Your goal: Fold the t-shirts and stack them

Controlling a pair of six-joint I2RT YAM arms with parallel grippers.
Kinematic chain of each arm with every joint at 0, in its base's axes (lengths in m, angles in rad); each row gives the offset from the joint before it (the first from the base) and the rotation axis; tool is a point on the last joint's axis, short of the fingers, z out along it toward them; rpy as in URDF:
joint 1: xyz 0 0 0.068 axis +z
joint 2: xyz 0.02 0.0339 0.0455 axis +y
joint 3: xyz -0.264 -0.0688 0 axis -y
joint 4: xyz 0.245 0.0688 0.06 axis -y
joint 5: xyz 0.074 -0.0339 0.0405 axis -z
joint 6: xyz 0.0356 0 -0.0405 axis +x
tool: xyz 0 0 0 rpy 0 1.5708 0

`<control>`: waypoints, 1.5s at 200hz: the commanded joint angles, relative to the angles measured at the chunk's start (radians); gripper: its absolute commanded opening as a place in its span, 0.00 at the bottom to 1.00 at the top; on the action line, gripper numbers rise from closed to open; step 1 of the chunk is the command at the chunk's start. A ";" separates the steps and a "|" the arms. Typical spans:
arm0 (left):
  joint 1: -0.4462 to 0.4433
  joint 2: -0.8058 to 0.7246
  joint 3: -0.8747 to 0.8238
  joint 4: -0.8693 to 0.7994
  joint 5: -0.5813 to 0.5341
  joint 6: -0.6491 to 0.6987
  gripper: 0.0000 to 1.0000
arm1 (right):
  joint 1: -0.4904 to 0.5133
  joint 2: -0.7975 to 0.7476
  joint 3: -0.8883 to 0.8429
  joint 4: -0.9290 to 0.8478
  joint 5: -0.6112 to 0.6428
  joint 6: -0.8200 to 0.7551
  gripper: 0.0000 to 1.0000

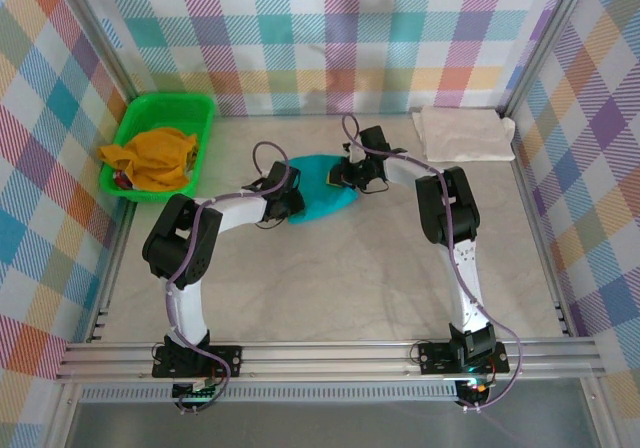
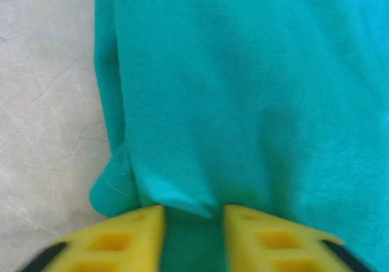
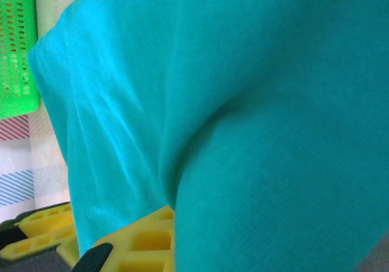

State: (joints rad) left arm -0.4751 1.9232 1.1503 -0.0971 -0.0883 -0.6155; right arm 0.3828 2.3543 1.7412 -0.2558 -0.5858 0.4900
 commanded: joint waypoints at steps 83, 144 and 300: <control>-0.042 -0.500 -0.203 -0.068 -0.162 -0.009 0.77 | -0.045 -0.017 0.163 -0.216 0.124 -0.110 0.00; -0.101 -0.667 -0.345 -0.027 -0.102 0.094 0.77 | -0.092 0.032 0.410 -0.437 0.331 -0.306 0.00; -0.230 -0.573 -0.207 0.097 0.138 0.335 0.85 | -0.271 0.111 0.832 -0.651 0.490 -0.676 0.00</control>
State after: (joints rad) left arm -0.6628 1.3979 0.9218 -0.0696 -0.0376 -0.3859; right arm 0.1219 2.4851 2.5381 -0.8646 -0.0883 -0.1226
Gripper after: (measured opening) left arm 0.842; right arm 0.102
